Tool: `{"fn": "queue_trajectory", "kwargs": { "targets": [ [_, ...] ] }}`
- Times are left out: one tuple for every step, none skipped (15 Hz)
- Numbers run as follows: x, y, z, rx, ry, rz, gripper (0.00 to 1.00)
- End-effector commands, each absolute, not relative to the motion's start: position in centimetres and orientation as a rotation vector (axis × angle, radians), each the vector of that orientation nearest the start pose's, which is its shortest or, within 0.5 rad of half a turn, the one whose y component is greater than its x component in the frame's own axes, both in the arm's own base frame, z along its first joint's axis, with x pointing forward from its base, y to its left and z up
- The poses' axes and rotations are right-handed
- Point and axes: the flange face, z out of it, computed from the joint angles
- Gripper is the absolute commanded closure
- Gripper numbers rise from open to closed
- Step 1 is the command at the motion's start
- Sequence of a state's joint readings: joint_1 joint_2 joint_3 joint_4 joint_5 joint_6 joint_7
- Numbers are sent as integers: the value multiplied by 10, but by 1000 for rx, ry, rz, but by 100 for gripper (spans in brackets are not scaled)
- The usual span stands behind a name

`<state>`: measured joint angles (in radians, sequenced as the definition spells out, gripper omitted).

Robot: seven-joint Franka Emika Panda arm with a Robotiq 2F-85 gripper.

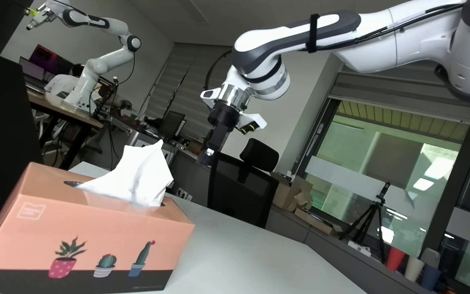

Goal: Take a tissue out of the box and put it on the table

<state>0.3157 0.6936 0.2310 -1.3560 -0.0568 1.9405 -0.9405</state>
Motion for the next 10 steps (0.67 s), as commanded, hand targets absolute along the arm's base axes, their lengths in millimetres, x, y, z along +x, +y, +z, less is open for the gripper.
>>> {"fn": "queue_trajectory", "kwargs": {
  "targets": [
    [635, 384, 312, -2201, -2064, 164, 0],
    [630, 395, 309, -2159, -2083, 185, 0],
    [627, 403, 308, -2127, -2098, 206, 0],
    [623, 408, 307, -2093, -2120, 233, 0],
    [618, 400, 302, -2122, -2100, 206, 0],
    [615, 407, 301, -2104, -2111, 224, 0],
    [615, 410, 300, -2097, -2117, 228, 0],
    [615, 411, 299, -2093, -2119, 232, 0],
    [616, 410, 299, -2091, -2120, 233, 0],
    [617, 409, 299, -2090, -2120, 232, 0]
  ]
}}
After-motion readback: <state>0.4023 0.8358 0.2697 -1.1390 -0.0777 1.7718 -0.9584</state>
